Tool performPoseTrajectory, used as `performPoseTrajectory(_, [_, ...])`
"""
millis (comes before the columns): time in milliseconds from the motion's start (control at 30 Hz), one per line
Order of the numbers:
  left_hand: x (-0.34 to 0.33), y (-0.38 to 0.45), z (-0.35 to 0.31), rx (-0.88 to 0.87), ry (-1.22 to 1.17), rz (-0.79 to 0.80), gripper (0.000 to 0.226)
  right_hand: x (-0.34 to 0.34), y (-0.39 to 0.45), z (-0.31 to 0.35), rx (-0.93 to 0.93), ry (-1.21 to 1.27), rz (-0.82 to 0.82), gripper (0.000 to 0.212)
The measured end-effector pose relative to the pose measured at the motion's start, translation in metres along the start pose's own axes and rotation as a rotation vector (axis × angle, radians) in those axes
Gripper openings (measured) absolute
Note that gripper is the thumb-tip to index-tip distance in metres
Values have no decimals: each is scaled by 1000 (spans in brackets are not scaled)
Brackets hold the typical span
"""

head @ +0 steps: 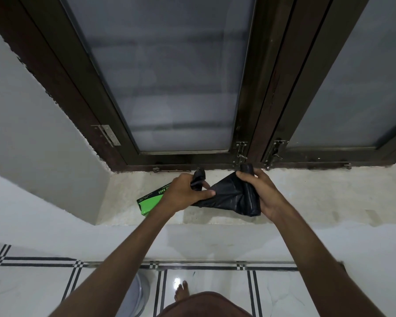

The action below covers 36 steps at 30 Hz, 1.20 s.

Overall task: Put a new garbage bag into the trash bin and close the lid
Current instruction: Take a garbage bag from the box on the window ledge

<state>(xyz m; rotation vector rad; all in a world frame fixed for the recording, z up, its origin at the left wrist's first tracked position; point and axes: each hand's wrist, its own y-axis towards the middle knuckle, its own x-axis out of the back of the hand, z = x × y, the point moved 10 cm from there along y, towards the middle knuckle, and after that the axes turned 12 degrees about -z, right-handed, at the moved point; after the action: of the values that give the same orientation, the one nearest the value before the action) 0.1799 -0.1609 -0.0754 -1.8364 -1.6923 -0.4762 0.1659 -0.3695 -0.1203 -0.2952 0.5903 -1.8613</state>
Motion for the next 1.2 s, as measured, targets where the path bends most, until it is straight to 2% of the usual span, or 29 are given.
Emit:
performPoseTrajectory(100, [2, 3, -1, 4, 19, -37, 18, -2, -2, 5, 8, 19, 36, 36])
performPoseTrajectory(200, [1, -1, 5, 181, -252, -9, 9, -1, -3, 4, -15, 64, 64, 27])
performPoseTrajectory(267, [-4, -2, 8, 263, -394, 10, 10, -1, -3, -1, -48, 78, 68, 30])
performPoseTrajectory(400, [-14, 2, 6, 287, -654, 21, 6, -4, -3, -2, -82, 118, 64, 37])
performPoseTrajectory(500, [-15, 2, 3, 283, -675, 11, 17, -4, -3, -1, -61, 79, 70, 34])
performPoseTrajectory(567, [-16, 2, 4, 326, -698, 11, 24, -1, 0, 2, -14, 50, 47, 39])
performPoseTrajectory(667, [-21, 2, 9, 436, -796, 9, 18, -1, 1, 5, 3, 41, 52, 33])
performPoseTrajectory(733, [-22, 3, 7, 408, -775, 29, 30, -1, -1, 6, -12, 53, 54, 27])
performPoseTrajectory(833, [-24, 4, 1, 279, -603, 67, 39, -2, -1, 6, -8, 30, 59, 29])
performPoseTrajectory(933, [-19, 6, 1, 214, -456, -5, 25, -5, 0, 5, 16, -10, 52, 27])
performPoseTrajectory(1000, [-21, 7, 0, 228, -481, -10, 17, -6, -1, 6, 26, -21, 32, 28])
performPoseTrajectory(1100, [-28, 6, -4, 234, -565, 40, 19, -10, 1, 10, 70, -65, 34, 32])
performPoseTrajectory(1200, [-28, 5, -3, 240, -593, 23, 16, -12, 2, 17, 113, -94, 19, 33])
